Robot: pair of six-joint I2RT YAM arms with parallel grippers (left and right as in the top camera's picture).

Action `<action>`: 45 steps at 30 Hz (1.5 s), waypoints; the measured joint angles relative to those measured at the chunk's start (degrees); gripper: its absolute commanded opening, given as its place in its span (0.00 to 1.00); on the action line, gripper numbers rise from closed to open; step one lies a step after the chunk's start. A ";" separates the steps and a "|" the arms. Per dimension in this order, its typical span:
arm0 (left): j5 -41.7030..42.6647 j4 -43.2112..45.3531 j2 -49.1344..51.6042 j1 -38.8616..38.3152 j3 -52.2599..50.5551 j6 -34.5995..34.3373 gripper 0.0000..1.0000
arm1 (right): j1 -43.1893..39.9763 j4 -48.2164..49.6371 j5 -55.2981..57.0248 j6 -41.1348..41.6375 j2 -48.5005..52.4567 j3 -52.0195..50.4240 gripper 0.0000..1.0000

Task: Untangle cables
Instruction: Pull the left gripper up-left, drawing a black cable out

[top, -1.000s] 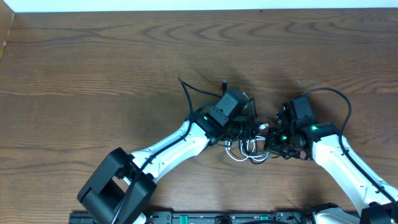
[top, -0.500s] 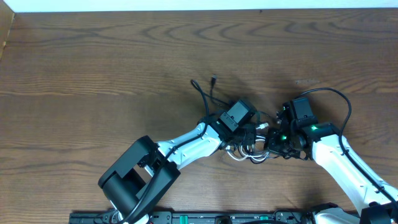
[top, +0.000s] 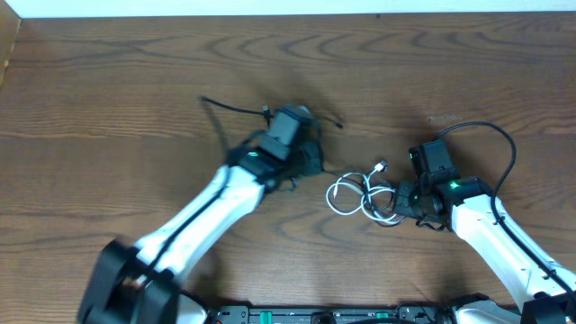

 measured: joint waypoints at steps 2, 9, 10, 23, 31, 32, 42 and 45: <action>1.42 -0.31 -3.85 2.34 0.00 0.22 0.07 | 0.00 1.16 3.21 -0.48 -0.02 0.13 0.01; 7.80 -0.68 -14.05 12.26 0.00 0.46 0.07 | -0.28 2.80 8.44 -3.56 -2.38 4.63 0.01; 8.81 -0.66 -15.37 14.25 0.00 0.48 0.07 | -0.57 2.91 9.14 -3.85 -3.34 5.68 0.01; 18.47 -1.25 -20.44 37.51 0.00 1.09 0.07 | -7.34 2.91 13.97 -4.48 -17.07 9.16 0.01; 22.62 -3.76 -20.39 40.79 0.00 1.55 0.53 | -9.86 5.75 2.16 -4.46 -21.92 9.16 0.01; 22.60 -4.42 -20.28 40.17 0.00 1.49 0.60 | -9.99 6.47 -2.58 -4.55 -21.64 9.16 0.01; 23.47 -5.55 -15.82 27.65 0.00 3.08 0.67 | -8.61 11.98 -39.65 -7.26 -15.06 9.16 0.01; 23.52 -5.55 -13.70 23.28 0.00 3.63 0.67 | -8.61 12.66 -43.04 -7.43 -14.64 9.16 0.01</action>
